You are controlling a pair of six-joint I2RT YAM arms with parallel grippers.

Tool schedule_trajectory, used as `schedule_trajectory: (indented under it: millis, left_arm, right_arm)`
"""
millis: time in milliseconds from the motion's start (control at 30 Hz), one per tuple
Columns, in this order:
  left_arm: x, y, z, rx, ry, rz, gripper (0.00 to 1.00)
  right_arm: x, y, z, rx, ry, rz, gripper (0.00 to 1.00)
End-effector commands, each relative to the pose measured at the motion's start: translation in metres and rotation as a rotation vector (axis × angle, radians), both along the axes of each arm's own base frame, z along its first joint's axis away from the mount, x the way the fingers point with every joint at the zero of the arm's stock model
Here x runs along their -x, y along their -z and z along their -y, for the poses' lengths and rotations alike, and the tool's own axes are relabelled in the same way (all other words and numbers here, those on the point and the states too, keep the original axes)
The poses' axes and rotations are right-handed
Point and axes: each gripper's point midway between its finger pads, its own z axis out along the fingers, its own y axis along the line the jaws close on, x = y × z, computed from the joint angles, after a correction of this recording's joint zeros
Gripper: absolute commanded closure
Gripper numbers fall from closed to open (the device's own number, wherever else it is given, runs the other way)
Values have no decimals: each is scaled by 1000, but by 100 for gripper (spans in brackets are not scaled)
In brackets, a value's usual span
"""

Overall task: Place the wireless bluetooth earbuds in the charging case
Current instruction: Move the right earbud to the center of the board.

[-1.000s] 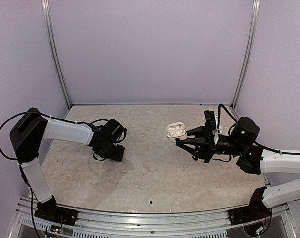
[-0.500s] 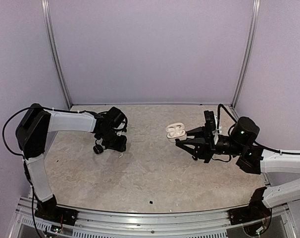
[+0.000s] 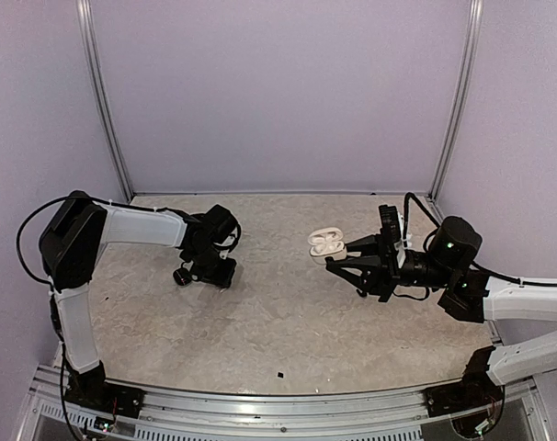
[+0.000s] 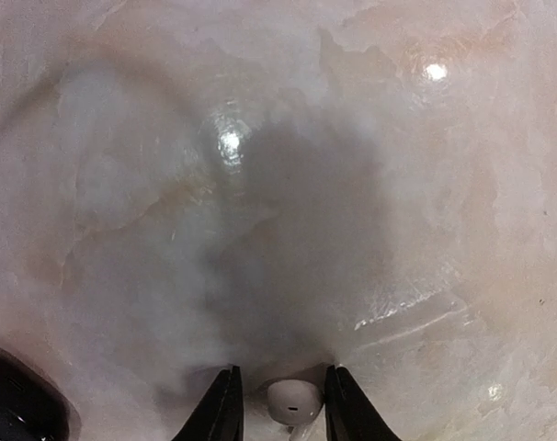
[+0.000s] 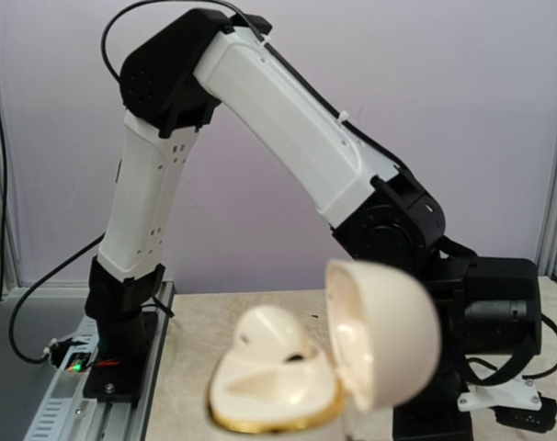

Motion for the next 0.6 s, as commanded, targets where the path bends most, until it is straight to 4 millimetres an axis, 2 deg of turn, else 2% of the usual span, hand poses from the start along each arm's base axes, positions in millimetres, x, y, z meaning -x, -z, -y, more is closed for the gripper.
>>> schedule_trajectory:
  millis: [0,133,233,400,567]
  left_arm:
    - [4,9,8,-26,43,-21,70]
    - [16,13,10,-37,62,-47,74]
    - [37,15,10,-20,69,-86,77]
    - [92,17,13,34,101,-186,79]
    - [147,17,-6,16,111,-271,79]
  right_arm:
    - [-4,-12,2,-20,17,21,100]
    - [-4,-12,2,-20,18,21,100]
    - [-4,-12,2,-19,16,22,100]
    - [-4,-11,2,-16,14,20,100]
    - [-3,-9,2,-12,10,18,100]
